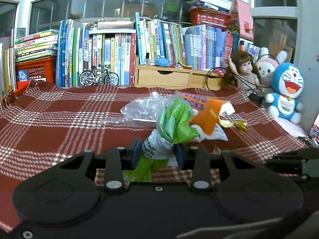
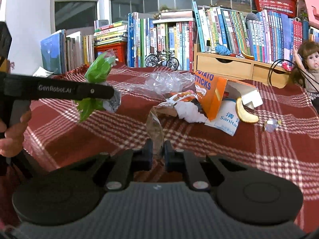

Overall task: Collect trash
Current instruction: 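Grasp the green-topped plastic bag with the left tool while the right tool grasps a clear wrapper, then lower both held items into the black trash bag and open both tools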

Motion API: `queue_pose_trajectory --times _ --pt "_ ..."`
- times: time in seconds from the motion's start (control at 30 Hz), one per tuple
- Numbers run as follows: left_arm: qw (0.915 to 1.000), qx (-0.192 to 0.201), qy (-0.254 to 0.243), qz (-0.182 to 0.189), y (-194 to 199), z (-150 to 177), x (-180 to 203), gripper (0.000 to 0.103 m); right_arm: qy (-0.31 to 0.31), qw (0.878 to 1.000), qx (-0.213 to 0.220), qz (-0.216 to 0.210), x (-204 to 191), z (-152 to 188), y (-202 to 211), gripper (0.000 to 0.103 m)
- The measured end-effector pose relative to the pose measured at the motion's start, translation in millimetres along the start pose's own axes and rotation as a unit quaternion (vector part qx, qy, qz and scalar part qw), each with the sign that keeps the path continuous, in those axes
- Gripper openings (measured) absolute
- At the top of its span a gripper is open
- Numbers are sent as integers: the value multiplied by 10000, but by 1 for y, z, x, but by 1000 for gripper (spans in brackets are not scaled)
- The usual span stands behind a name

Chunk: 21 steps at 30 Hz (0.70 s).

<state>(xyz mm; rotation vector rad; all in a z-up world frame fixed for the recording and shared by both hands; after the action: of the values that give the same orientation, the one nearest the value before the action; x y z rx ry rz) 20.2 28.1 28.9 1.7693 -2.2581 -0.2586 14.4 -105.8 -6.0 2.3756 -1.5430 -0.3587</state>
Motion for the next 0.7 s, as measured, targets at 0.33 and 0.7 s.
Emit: queue_pose_trajectory --times 0.33,0.7 --pt "9999 -93 62 79 53 30 15 34 -185 9998 26 -90 -16 18 45 16" --pt "9982 -524 270 120 108 76 24 34 -477 9980 -337 -244 -41 59 88 16"
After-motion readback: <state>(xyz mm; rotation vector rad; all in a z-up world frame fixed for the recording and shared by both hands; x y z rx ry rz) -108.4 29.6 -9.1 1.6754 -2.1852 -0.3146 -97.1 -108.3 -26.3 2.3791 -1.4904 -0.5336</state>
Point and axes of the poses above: each gripper's, at about its wrist camera, not at the fingertips, and y roughly against the way its jaws point, x to its right, z to its underside, the point moved 6 cm from there along -y, roughly the way its jaws point, and after that the axes turned 9 degrees about x, right-handed, at the moved point
